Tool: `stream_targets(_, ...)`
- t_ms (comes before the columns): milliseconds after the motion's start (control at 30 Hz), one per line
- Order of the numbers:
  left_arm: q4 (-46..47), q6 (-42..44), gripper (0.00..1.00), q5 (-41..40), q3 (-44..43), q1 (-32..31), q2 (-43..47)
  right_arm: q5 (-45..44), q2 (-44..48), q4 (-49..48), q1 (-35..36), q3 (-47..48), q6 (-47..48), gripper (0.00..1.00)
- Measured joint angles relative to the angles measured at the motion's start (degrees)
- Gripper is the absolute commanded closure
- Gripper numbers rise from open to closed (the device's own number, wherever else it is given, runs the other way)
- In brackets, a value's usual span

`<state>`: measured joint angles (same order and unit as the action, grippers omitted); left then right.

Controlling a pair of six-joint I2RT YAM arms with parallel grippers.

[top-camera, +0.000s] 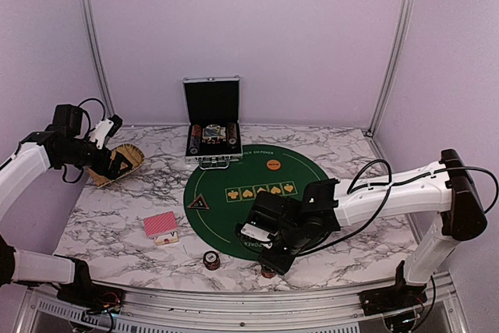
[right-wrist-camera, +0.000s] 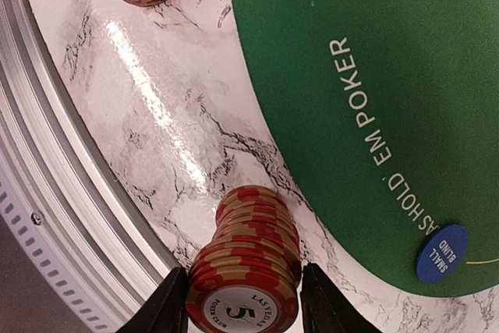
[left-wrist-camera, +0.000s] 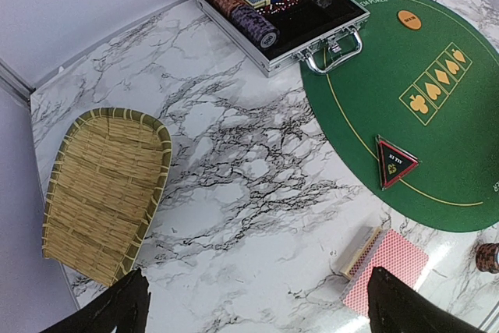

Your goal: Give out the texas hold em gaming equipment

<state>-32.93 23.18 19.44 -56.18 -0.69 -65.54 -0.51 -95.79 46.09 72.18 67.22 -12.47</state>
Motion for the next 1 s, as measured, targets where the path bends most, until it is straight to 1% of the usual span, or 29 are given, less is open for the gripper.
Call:
stream_targets(133,0.0,0.0,0.01,0.0,0.0,0.0,0.0,-0.44,0.0,0.0,0.26,0.0,0.02,0.58)
stream_targets(400,-0.02,0.0,0.01,0.0,-0.15,0.0,0.02,-0.68,0.0,-0.02,0.52,0.0,0.0,0.58)
stream_targets(467,-0.02,0.0,0.01,0.0,-0.33,0.0,0.0,-0.68,0.0,-0.02,0.57,0.0,0.0,0.59)
stream_targets(533,-0.04,0.0,0.01,0.0,-0.33,0.0,0.02,-0.66,0.0,-0.04,0.57,0.0,0.0,0.65)
stream_targets(633,-0.04,0.0,0.01,-0.02,-0.33,0.0,0.02,-0.66,0.0,-0.13,0.59,0.0,0.02,0.76)
stream_targets(700,-0.04,0.0,0.01,-0.02,-0.33,0.0,0.02,-0.72,0.0,-0.13,0.59,0.0,0.0,0.82)
stream_targets(800,-0.04,0.0,0.01,-0.02,-0.33,0.0,0.02,-1.16,0.0,-0.11,0.63,0.02,0.02,0.87)
stream_targets(900,-0.04,-0.02,0.01,-0.02,-0.33,0.0,0.02,-1.66,0.0,0.07,0.63,0.15,0.02,0.94)
stream_targets(1000,-0.04,0.0,0.01,-0.02,-0.33,0.0,0.02,-2.27,0.0,0.76,0.63,0.76,0.02,0.97)
